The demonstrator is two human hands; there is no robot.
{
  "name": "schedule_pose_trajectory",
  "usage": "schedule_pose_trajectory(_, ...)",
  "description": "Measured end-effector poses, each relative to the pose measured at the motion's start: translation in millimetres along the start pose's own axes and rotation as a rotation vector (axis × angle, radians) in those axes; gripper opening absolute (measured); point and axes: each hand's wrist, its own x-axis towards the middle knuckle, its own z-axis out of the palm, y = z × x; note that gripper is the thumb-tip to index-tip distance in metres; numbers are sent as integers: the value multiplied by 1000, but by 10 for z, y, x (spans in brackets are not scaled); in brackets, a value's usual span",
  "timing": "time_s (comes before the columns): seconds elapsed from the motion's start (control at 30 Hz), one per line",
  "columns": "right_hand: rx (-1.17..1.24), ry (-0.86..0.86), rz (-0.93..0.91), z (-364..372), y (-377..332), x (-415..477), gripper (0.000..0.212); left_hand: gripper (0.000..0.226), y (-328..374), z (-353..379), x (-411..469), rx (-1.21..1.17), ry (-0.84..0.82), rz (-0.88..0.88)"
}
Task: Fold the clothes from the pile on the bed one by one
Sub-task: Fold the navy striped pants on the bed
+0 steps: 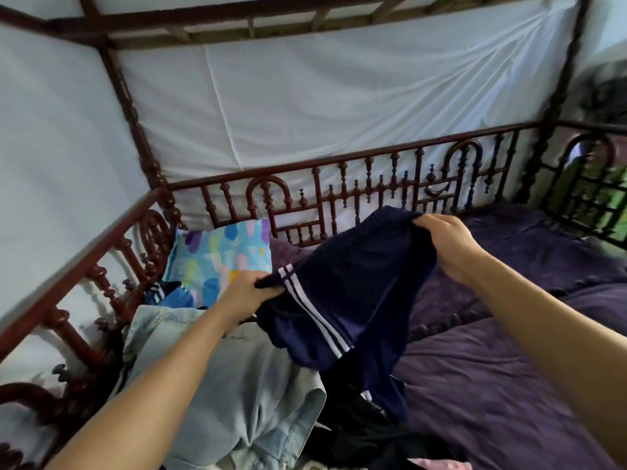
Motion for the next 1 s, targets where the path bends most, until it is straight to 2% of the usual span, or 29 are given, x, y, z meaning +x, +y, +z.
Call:
schedule_pose_trajectory(0.07, -27, -98, 109, -158, 261, -113, 25, 17, 248, -111, 102, -74, -22, 93)
schedule_pose_trajectory(0.2, -110, -397, 307, -114, 943, -399, 45, 50, 531, -223, 158, 39, -171, 168)
schedule_pose_trajectory(0.3, -60, -638, 604, 171, 1335, -641, 34, 65, 487, -282, 26, 181, -288, 233)
schedule_pose_trajectory(0.4, -321, -782, 755, 576, 1555, -873, 60, 66, 308, -362, -200, 286, -348, 259)
schedule_pose_trajectory(0.47, -506, -761, 713, 843, 1685, -1016, 74, 65, 201, -426, -351, 322, -373, 270)
schedule_pose_trajectory(0.57, -562, -719, 593, 1261, 1854, -1288, 66, 61, 119, -544, -598, 331, -369, 262)
schedule_pose_trajectory(0.63, -465, -704, 564, 1520, 1904, -1496, 60, 60, 72, -611, -758, 313, -325, 241)
schedule_pose_trajectory(0.73, -96, -724, 577, 1878, 1936, -1813, 43, 57, 2, -671, -946, 263, -200, 226)
schedule_pose_trajectory(0.8, 61, -729, 526, 2086, 1984, -1987, 62, 56, -39, -663, -1010, 199, -96, 221)
schedule_pose_trajectory(0.87, -39, -725, 421, 2203, 2049, -2143, 68, 55, -44, -625, -1051, 130, -6, 207)
schedule_pose_trajectory(0.9, -182, -712, 373, 2212, 2088, -2202, 69, 54, -39, -608, -1062, 115, 26, 206)
schedule_pose_trajectory(0.93, -363, -719, 315, 2172, 2134, -2241, 65, 55, -29, -594, -1077, 117, 51, 217)
schedule_pose_trajectory(1.0, -772, -734, 240, 1906, 2235, -2245, 42, 58, -16, -591, -1107, 156, 69, 226)
